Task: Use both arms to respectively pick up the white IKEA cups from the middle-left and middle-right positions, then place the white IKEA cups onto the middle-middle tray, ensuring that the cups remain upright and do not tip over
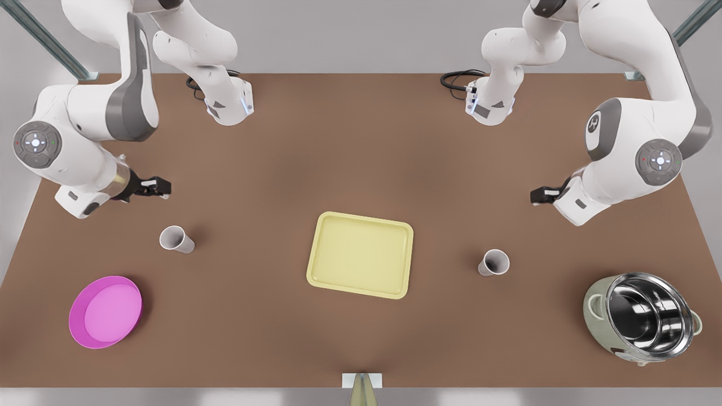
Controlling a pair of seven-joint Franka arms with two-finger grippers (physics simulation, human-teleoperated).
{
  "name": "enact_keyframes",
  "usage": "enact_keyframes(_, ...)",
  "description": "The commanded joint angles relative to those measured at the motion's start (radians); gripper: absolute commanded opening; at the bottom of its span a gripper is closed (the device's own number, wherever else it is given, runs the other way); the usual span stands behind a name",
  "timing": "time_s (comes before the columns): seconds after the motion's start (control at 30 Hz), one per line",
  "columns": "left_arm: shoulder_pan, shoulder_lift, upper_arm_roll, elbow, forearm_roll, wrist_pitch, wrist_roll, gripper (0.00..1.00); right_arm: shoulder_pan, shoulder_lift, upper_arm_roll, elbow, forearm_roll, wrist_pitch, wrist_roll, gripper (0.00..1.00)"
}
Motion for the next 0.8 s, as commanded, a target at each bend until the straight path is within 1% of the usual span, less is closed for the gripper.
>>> enact_keyframes(0.0, 0.000, -0.001, 0.000, -0.001, -0.008, 0.042, 0.021, 1.00, -0.017, -0.002, -0.001, -0.008, 0.025, 0.052, -0.071, 1.00)
enact_keyframes(0.07, 0.000, 0.003, -0.002, -0.001, -0.003, 0.045, 0.015, 1.00, -0.025, 0.014, -0.003, -0.003, 0.023, 0.057, -0.084, 1.00)
enact_keyframes(0.1, 0.003, 0.098, 0.000, 0.059, -0.003, 0.048, 0.015, 1.00, -0.037, 0.039, -0.003, -0.003, -0.010, 0.068, -0.114, 1.00)
enact_keyframes(0.13, 0.005, 0.210, 0.000, 0.157, -0.003, 0.060, 0.018, 1.00, -0.077, 0.092, -0.003, 0.000, -0.036, 0.115, -0.162, 1.00)
enact_keyframes(0.17, 0.005, 0.340, 0.000, 0.255, 0.000, 0.106, 0.018, 1.00, -0.154, 0.200, -0.003, 0.038, -0.034, 0.166, -0.242, 1.00)
enact_keyframes(0.2, 0.005, 0.443, 0.001, 0.327, 0.001, 0.134, 0.021, 1.00, -0.185, 0.264, -0.001, 0.082, -0.036, 0.187, -0.276, 1.00)
enact_keyframes(0.27, 0.006, 0.509, 0.001, 0.321, 0.000, 0.255, 0.021, 1.00, -0.208, 0.301, -0.001, 0.085, -0.036, 0.226, -0.276, 1.00)
enact_keyframes(0.3, 0.005, 0.509, 0.001, 0.263, 0.003, 0.319, 0.021, 1.00, -0.209, 0.309, -0.001, 0.079, -0.030, 0.244, -0.276, 1.00)
enact_keyframes(0.33, 0.002, 0.483, 0.001, 0.180, 0.004, 0.370, 0.021, 1.00, -0.217, 0.326, -0.001, 0.079, -0.019, 0.267, -0.273, 1.00)
enact_keyframes(0.37, 0.005, 0.442, 0.003, 0.077, 0.011, 0.470, 0.021, 1.00, -0.218, 0.353, -0.001, 0.078, -0.016, 0.310, -0.269, 1.00)
enact_keyframes(0.5, -0.001, 0.443, 0.003, 0.050, 0.009, 0.484, 0.019, 1.00, -0.217, 0.402, 0.004, 0.067, -0.004, 0.404, -0.260, 1.00)
enact_keyframes(0.57, -0.001, 0.448, 0.003, 0.030, 0.009, 0.484, 0.019, 1.00, -0.222, 0.407, 0.004, 0.001, 0.009, 0.499, -0.260, 1.00)
enact_keyframes(0.63, -0.001, 0.456, 0.003, -0.002, 0.009, 0.482, 0.018, 1.00, -0.231, 0.418, 0.004, -0.008, 0.033, 0.517, -0.262, 1.00)
enact_keyframes(0.67, -0.003, 0.457, 0.003, -0.021, 0.009, 0.482, 0.018, 1.00, -0.234, 0.404, 0.004, -0.049, 0.038, 0.546, -0.262, 1.00)
enact_keyframes(0.73, -0.001, 0.488, 0.003, -0.027, 0.009, 0.482, 0.016, 1.00, -0.237, 0.304, 0.005, -0.252, 0.038, 0.721, -0.269, 1.00)
enact_keyframes(0.77, -0.001, 0.492, 0.003, -0.035, 0.009, 0.482, 0.016, 1.00, -0.237, 0.289, 0.005, -0.275, 0.038, 0.727, -0.271, 1.00)
